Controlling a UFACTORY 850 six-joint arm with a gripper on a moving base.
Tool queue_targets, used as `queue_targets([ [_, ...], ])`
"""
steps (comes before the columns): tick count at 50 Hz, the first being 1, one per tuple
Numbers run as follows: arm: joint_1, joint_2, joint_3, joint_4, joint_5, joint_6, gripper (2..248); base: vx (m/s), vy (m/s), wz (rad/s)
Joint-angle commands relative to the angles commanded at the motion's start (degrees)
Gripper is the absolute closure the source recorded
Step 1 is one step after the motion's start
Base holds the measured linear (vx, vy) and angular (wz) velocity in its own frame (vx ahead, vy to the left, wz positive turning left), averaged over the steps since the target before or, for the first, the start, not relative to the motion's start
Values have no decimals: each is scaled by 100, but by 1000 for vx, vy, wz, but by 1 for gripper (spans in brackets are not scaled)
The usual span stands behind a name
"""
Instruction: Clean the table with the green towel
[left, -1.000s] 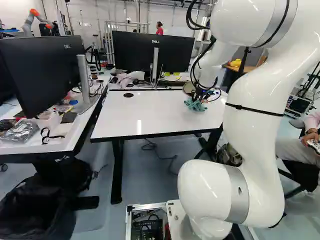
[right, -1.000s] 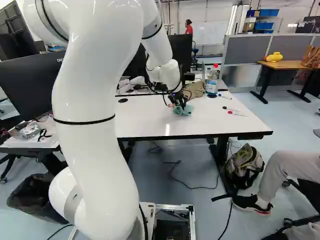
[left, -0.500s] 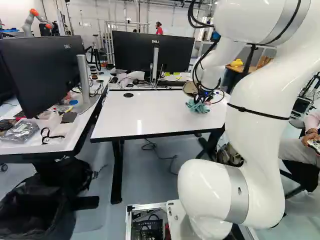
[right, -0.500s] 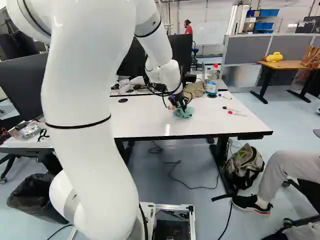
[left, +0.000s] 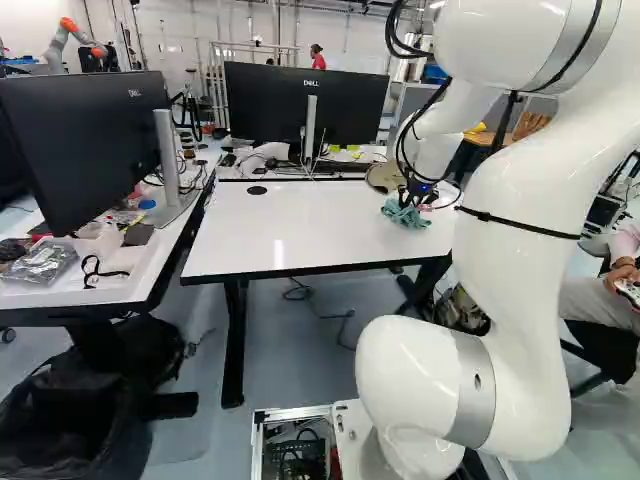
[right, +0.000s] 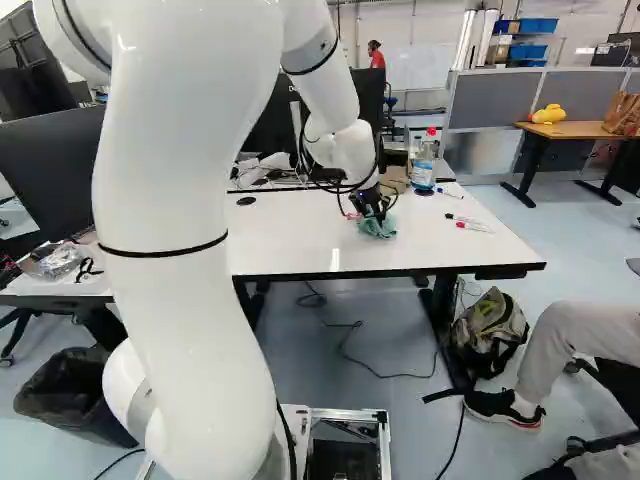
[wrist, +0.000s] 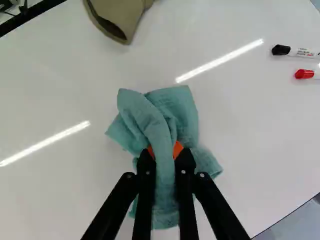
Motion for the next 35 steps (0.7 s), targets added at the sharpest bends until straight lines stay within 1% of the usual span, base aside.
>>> queue_targets([
  [21, -283, -354, -447, 0, 0, 0, 200, 0, 0, 0],
  [35, -325, -689, -881, 0, 0, 0, 200, 0, 0, 0],
])
